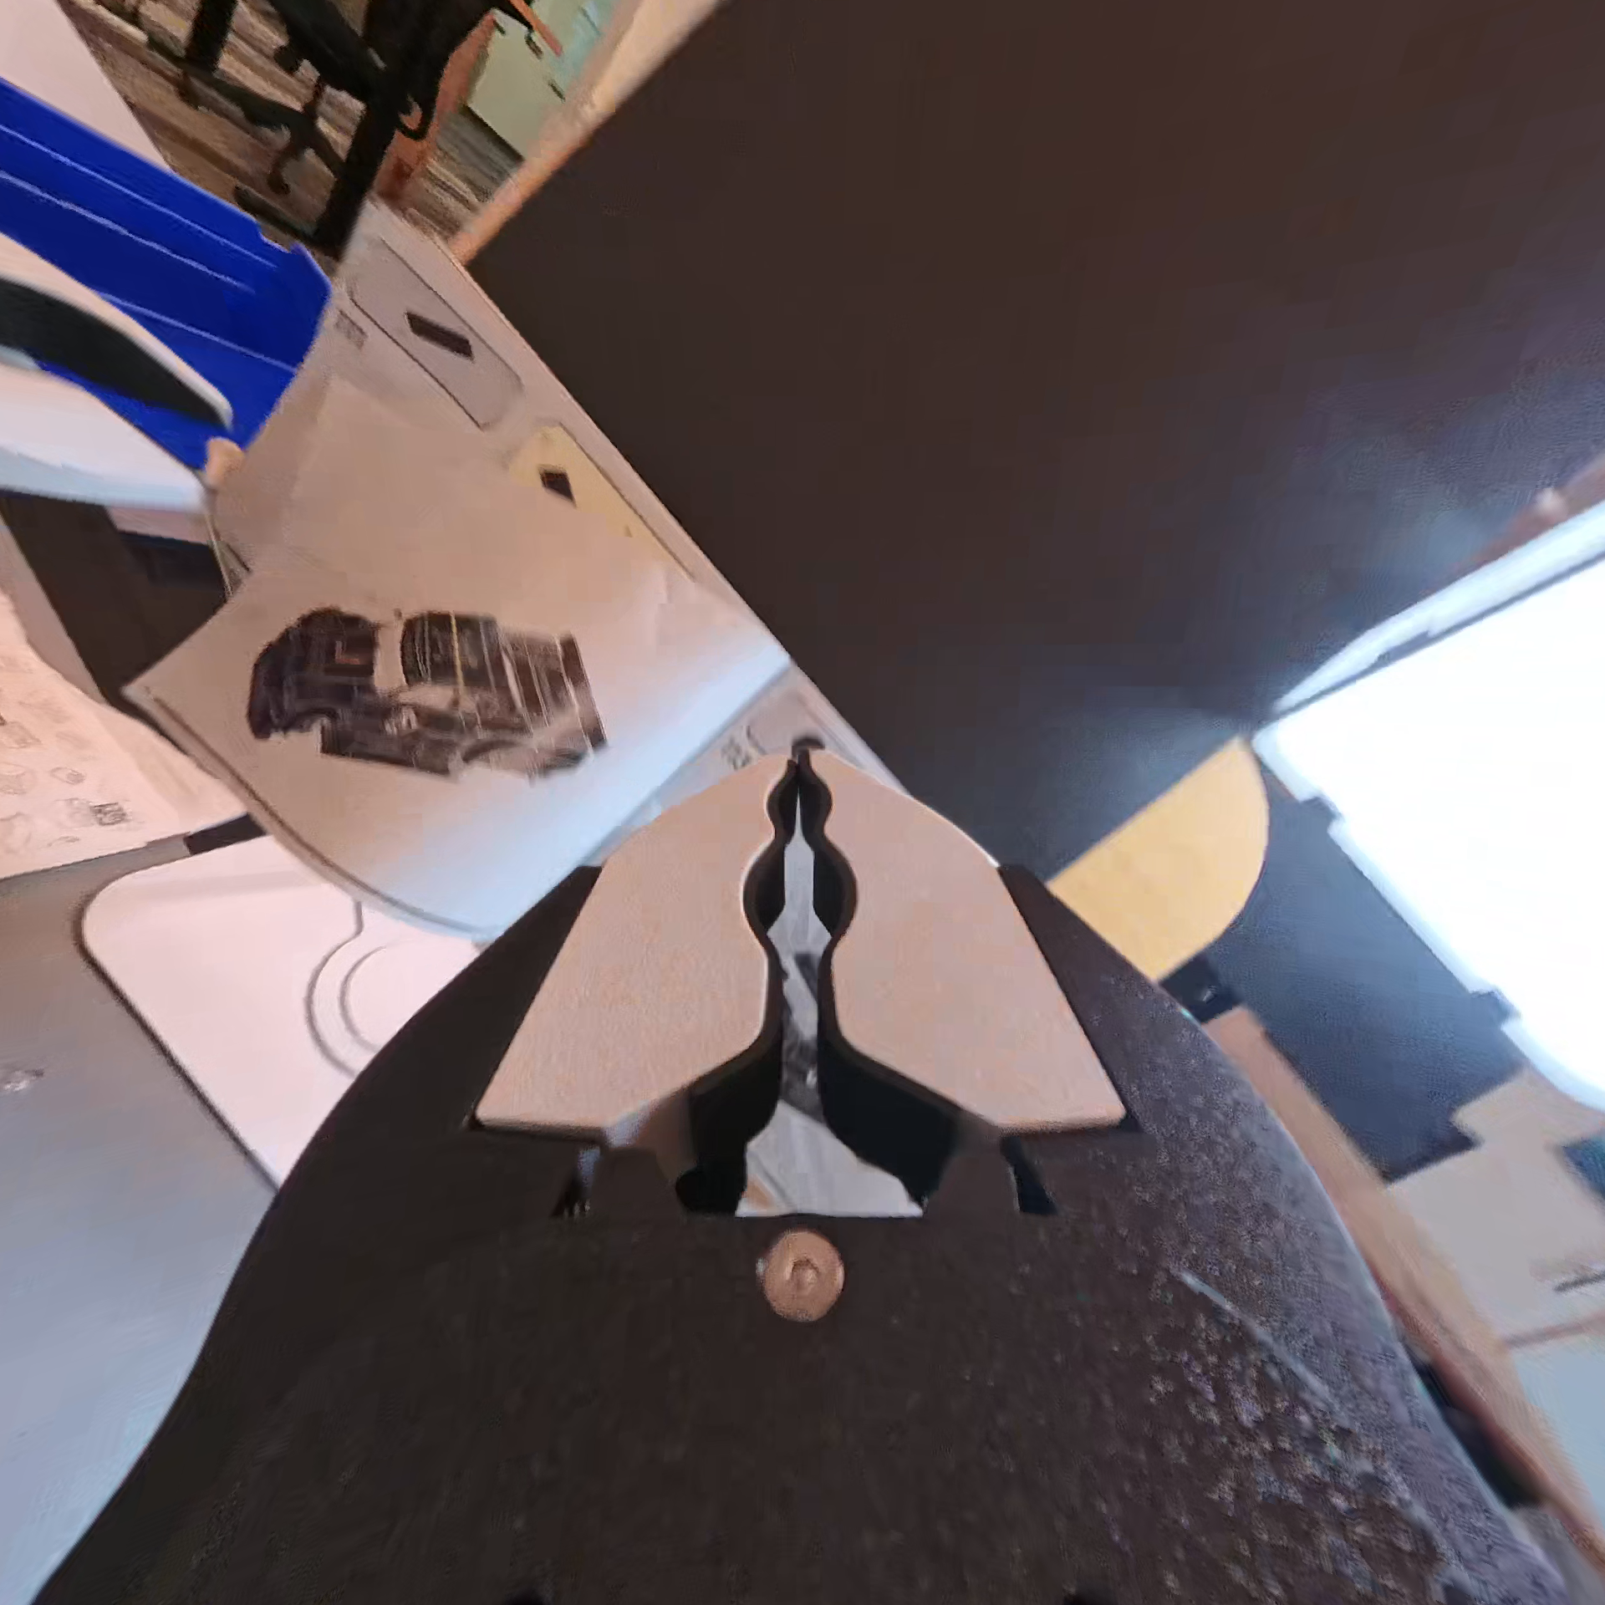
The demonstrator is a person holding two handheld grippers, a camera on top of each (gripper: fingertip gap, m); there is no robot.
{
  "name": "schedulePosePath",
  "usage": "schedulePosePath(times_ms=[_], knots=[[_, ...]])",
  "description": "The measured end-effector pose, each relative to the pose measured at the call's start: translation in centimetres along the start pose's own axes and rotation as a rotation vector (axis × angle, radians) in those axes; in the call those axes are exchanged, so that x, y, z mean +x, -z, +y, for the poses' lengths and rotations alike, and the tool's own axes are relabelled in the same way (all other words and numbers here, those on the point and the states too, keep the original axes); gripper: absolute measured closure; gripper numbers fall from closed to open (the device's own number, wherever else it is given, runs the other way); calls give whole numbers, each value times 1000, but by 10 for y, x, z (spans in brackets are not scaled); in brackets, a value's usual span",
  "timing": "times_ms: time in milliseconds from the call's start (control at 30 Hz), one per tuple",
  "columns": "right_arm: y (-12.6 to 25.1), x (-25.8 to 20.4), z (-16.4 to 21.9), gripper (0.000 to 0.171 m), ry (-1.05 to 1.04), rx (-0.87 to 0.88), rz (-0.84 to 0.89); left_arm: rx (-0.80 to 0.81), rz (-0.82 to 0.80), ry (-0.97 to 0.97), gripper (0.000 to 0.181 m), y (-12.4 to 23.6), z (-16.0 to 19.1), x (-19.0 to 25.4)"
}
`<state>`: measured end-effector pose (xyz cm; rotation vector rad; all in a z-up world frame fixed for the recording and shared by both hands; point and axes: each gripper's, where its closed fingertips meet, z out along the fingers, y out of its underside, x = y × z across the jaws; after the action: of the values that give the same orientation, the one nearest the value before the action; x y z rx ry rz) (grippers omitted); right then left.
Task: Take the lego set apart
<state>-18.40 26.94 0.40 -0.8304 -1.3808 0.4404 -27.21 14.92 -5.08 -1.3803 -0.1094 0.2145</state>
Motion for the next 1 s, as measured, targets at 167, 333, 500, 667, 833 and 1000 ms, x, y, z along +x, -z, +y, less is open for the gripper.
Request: schedulePosePath(times_ms=[167, 333, 500, 667, 833, 1000], knots=[[-5, -27, 58, 140, -130, -136, -140, -9, -115, 21, 143, 8, -7, -31], [-30, -50, 72, 144, -30, -152, -132, -167, -95, 131, 127, 4, 30, -49], [-42, -42, 78, 167, -10, -166, -73, -250, -31, 76, 160, -2, 45, -31], [-37, -29, 80, 168, -151, -119, -58, -270, 75, 57, 181, -5, 43, -5], [-33, -13, 89, 167, -293, -90, -38, -253, 55, -30, 181, -5, 27, 9], [-30, -7, 94, 167, -376, -59, -33, -317, -84, -4, 154, 8, 36, -24]])
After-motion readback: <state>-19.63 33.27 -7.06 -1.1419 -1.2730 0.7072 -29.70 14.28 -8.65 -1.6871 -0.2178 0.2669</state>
